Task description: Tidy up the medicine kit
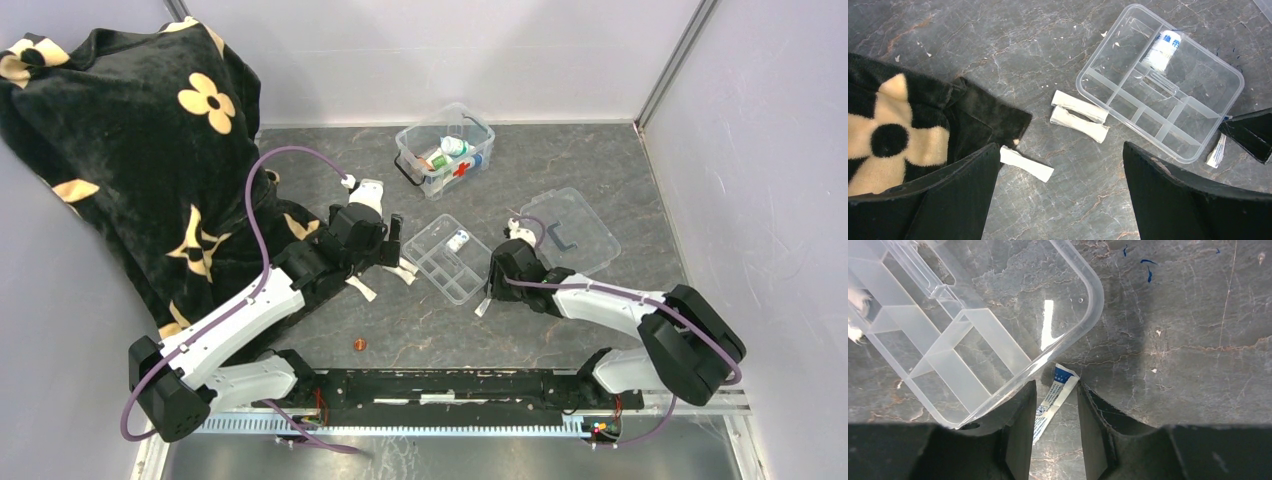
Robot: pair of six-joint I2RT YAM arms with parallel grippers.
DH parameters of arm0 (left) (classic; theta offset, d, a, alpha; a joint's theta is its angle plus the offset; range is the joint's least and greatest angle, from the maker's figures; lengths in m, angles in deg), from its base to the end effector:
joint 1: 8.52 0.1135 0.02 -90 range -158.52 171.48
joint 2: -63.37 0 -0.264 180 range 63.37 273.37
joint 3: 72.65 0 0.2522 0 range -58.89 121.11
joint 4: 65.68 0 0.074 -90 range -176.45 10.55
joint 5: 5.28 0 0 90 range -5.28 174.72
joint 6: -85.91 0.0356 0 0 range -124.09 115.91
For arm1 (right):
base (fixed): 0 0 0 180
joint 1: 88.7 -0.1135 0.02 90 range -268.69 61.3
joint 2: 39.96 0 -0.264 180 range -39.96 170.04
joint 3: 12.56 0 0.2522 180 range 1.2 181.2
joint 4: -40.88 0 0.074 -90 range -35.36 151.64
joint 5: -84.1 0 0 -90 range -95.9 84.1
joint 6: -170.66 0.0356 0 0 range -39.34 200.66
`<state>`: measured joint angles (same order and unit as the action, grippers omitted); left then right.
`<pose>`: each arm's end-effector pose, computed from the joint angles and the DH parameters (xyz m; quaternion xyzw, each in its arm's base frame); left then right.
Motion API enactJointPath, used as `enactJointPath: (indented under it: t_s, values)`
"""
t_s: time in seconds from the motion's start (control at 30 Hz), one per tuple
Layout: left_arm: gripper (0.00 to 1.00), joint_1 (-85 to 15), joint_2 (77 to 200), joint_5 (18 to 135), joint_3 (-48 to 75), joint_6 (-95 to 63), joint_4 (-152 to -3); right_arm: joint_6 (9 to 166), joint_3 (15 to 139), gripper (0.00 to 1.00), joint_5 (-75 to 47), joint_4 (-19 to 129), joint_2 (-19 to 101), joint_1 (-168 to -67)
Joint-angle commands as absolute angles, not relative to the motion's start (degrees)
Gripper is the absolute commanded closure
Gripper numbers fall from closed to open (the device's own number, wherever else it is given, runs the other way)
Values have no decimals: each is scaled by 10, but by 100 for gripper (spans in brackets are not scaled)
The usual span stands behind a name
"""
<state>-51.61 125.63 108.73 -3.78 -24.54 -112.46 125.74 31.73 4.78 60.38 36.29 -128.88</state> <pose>0.1772 -0.1459 0.3075 0.0882 0.8870 -0.0566 0.4496 0.1870 0.1492 0.1512 0.0709 0.9377 0.1579 0.3013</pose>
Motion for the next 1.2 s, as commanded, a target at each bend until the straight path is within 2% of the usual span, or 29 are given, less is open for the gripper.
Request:
enactJointPath:
  t_s: [0.0, 0.2, 0.43, 0.6, 0.77, 1.03, 1.17]
  values:
    - [2, -515, 1257, 1103, -33, -213, -1123, 1206, 339, 59, 76, 675, 394, -1305]
    - [2, -515, 1259, 1104, -33, -212, -1122, 1174, 385, 66, 103, 716, 434, -1336]
    - [2, -515, 1260, 1111, -33, -214, -1124, 1076, 408, 71, 153, 749, 422, -1347]
    - [2, -514, 1260, 1117, -33, -214, -1125, 1091, 390, 57, 153, 762, 395, -1347]
    - [2, -513, 1261, 1117, -33, -215, -1125, 1118, 372, 55, 104, 757, 387, -1349]
    - [2, -512, 1263, 1114, -33, -216, -1124, 1143, 377, 60, 68, 766, 393, -1372]
    - [2, -511, 1263, 1113, -33, -217, -1124, 1155, 381, 66, 74, 777, 391, -1377]
